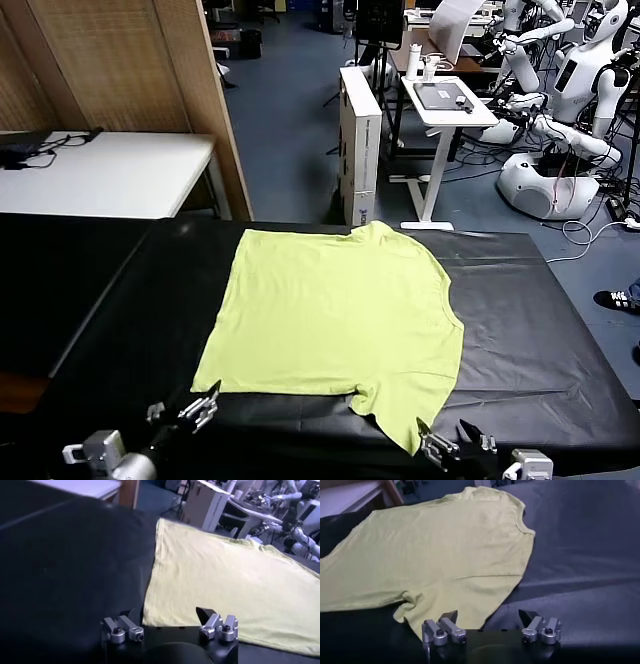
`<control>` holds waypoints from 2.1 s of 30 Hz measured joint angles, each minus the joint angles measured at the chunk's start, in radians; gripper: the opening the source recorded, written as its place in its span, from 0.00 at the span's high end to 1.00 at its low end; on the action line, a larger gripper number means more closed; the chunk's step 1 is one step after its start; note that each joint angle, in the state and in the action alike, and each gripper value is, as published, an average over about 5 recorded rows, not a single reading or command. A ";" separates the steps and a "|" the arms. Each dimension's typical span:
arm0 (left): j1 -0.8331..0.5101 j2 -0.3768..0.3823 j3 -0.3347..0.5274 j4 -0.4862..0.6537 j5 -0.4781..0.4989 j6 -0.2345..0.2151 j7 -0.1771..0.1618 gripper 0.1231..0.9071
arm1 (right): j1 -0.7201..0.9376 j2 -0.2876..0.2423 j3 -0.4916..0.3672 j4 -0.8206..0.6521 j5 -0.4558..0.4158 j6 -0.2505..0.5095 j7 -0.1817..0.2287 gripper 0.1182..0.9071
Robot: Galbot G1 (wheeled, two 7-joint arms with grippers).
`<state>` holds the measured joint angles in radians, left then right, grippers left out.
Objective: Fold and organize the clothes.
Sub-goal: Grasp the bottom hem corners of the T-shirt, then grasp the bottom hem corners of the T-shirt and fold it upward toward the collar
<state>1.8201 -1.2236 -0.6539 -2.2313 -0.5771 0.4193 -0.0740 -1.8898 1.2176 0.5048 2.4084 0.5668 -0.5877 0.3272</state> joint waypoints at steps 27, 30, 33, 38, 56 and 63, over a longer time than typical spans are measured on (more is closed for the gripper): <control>-0.017 -0.009 0.003 0.049 0.001 -0.025 -0.003 0.30 | 0.018 0.020 -0.041 -0.028 -0.031 -0.005 0.000 0.65; -0.017 -0.008 0.004 0.054 0.001 -0.032 -0.004 0.43 | 0.018 0.019 -0.039 -0.031 -0.031 -0.005 0.000 0.90; -0.014 -0.010 0.006 0.055 0.002 -0.036 -0.004 0.62 | 0.016 0.018 -0.037 -0.032 -0.030 -0.008 0.000 0.97; -0.010 -0.011 0.007 0.051 0.003 -0.035 -0.004 0.94 | 0.003 0.012 -0.023 -0.012 -0.023 -0.027 0.004 0.97; 0.134 -0.006 -0.046 -0.078 0.000 -0.043 -0.021 0.97 | -0.111 -0.018 0.032 0.102 -0.027 -0.028 0.000 0.97; 0.125 -0.027 -0.050 -0.093 -0.002 -0.066 -0.016 0.97 | -0.030 -0.060 0.070 0.084 0.007 0.043 -0.046 0.97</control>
<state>1.9452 -1.2509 -0.7035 -2.3239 -0.5794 0.3537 -0.0900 -1.9198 1.1572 0.5748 2.4924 0.5743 -0.5442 0.2811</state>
